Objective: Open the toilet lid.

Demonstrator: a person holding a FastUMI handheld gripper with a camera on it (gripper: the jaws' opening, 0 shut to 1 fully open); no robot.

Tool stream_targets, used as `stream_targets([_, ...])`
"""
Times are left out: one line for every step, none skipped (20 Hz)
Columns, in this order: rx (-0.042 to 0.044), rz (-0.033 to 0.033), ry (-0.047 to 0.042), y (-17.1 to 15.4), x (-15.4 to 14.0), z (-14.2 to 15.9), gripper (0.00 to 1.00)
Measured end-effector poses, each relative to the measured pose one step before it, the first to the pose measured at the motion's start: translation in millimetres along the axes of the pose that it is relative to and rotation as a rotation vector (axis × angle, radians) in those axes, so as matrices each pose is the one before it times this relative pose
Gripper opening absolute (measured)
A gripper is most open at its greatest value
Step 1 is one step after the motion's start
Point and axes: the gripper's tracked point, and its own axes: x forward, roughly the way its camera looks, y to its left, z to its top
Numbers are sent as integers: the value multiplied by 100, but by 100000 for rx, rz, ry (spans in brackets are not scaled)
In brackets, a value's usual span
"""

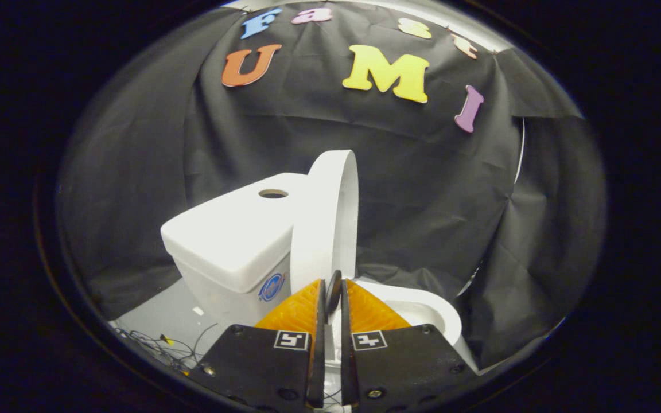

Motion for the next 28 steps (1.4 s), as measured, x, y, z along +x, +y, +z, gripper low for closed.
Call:
stream_targets([-2677, 83, 784, 167, 28, 34, 15])
stream_targets([-2229, 639, 1045, 10, 37, -16, 15])
stream_targets([-473, 1777, 1065, -67, 98, -72, 17])
stream_targets([1830, 2457, 285, -354, -4, -79, 19])
stream_targets([2511, 5417, -783, 201, -415, 403, 22])
stream_targets([2132, 6033, -1405, 540, -602, 690, 25])
stream_targets([1998, 3684, -1836, 52, -799, 639, 41])
stream_targets([1550, 1494, -3599, -681, -1170, 794, 56])
stream_targets([811, -1357, -4902, -901, -984, 715, 72])
stream_targets([788, -1528, -5117, -1308, -1480, 1277, 73])
stream_targets([1069, -1033, -5131, -1217, -1319, 1113, 74])
stream_targets([1191, -327, -4518, -894, -1180, 902, 81])
stream_targets([1079, -1701, -4155, -1291, -1174, 947, 87])
stream_targets([378, -1355, -3721, -1484, -1184, 765, 94])
stream_targets([126, -1438, -3177, -1542, -1086, 571, 100])
stream_targets([465, -1689, -2227, -1459, -1216, 149, 100])
stream_targets([420, -857, -1580, -1365, -1156, 79, 100])
stream_targets([188, -79, -1364, -1131, -1107, -205, 100])
stream_targets([65, -306, -1161, -1299, -1040, -177, 100])
stream_targets([386, -1383, -1134, -1562, -1026, -382, 100])
stream_targets([217, -1124, -882, -1469, -950, -289, 100])
stream_targets([126, -1755, -37, -1431, -917, -620, 100])
stream_targets([176, -1668, 152, -1350, -1145, -775, 100])
stream_targets([825, -2259, -182, -1589, -1078, -886, 100])
stream_targets([1266, -2484, -567, -1570, -883, -758, 100])
stream_targets([1197, -2533, 314, -1515, -643, -1048, 100])
stream_targets([1410, -2758, 1811, -1577, -717, -1317, 100])
stream_targets([1368, -2745, 1962, -1519, -631, -1261, 100])
